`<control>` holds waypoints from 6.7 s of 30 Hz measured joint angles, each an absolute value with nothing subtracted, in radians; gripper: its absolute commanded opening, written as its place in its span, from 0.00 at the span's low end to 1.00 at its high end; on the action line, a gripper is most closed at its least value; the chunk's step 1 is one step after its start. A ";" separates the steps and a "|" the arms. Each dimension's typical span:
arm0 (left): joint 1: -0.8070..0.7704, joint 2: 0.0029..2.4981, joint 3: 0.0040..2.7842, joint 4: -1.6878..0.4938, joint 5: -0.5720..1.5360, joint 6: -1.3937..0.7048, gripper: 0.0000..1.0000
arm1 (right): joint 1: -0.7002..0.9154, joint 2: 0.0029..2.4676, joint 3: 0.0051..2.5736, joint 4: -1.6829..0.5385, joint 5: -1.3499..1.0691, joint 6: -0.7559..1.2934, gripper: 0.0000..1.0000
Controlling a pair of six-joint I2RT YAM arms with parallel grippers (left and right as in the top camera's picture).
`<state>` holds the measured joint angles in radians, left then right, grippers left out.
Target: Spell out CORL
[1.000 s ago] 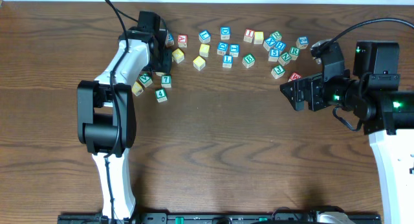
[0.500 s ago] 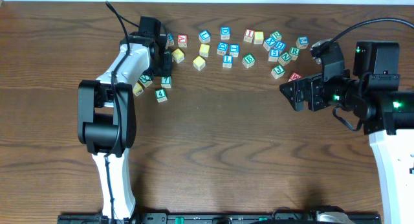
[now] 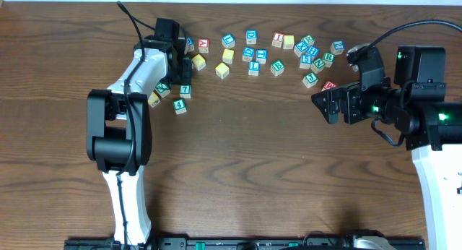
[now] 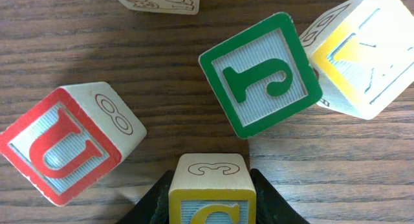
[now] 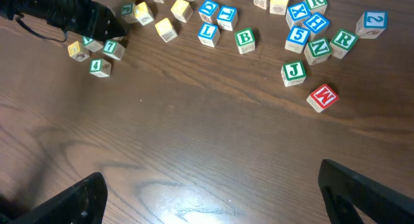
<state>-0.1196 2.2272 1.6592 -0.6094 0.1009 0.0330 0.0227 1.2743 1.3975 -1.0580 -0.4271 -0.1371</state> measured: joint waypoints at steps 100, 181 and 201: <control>-0.492 2.072 1.407 -0.419 -0.026 -0.363 0.38 | 0.023 1.274 1.398 -1.074 -0.419 -0.137 0.99; -0.273 2.009 1.939 -0.891 0.132 -0.125 0.88 | 0.141 1.621 1.710 -1.200 -0.140 0.161 0.99; -0.395 2.296 1.953 -0.591 -0.059 -0.102 0.87 | 0.137 1.621 1.711 -1.299 -0.092 0.168 0.99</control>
<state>-0.3946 2.2963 1.9533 -0.5907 -0.0593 -0.1020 0.1368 1.6207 1.7107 -1.2995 -0.0921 0.1680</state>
